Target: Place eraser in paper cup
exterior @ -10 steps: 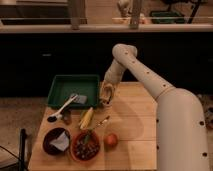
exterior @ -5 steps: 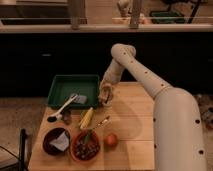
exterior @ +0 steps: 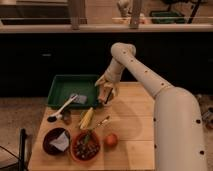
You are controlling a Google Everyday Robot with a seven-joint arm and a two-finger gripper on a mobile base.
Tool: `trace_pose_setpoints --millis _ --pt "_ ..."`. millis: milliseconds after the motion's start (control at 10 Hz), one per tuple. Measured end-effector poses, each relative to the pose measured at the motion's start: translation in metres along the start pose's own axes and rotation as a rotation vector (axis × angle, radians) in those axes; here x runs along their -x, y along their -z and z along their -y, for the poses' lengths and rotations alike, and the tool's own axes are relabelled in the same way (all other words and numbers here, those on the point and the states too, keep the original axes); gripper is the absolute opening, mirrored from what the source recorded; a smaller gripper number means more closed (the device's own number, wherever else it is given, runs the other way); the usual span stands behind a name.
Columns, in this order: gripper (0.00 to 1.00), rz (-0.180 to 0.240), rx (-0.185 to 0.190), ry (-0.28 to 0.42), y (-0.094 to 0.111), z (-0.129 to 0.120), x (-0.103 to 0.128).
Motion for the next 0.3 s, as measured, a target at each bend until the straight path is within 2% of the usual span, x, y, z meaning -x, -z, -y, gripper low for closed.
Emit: trace_pose_setpoints --millis 300 --pt "0.8 -0.04 -0.009 -0.034 0.008 -0.003 -0.021"
